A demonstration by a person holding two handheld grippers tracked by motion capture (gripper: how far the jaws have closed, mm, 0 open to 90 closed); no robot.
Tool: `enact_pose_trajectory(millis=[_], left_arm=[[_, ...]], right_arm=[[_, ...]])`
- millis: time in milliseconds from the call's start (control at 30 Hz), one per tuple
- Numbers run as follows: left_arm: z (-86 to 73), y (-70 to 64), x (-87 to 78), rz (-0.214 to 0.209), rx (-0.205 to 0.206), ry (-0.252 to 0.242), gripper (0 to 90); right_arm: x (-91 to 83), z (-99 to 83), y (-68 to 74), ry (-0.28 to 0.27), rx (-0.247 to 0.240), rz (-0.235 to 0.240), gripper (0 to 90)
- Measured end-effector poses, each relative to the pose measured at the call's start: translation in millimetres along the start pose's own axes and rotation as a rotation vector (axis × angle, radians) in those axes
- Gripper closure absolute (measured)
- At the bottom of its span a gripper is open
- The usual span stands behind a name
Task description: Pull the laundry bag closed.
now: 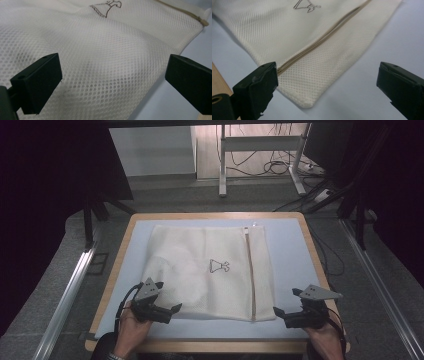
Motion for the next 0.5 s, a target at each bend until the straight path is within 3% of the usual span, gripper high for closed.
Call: enact_pose_trajectory(millis=[267, 500], left_arm=[[-0.2, -1.2, 4.5, -0.008, 0.019, -0.006, 0.8], [0.0, -4.1, 5.6, -0.003, 0.043, -0.007, 0.4]], right_arm=[[-2.3, -2.6, -3.2, -0.009, -0.003, 0.011, 3.3], [4.6, -5.9, 3.7, 0.037, -0.027, 0.047, 1.2]])
Point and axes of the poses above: each handheld gripper's, and its own axes: x roughly forward along the jaws, z roughly out of its top, y roughly to its left, the point moved 7 cm from there along x, roughly forward along the jaws, and after that the axes turned 11 degrees about -x, right-handed, at the moved point
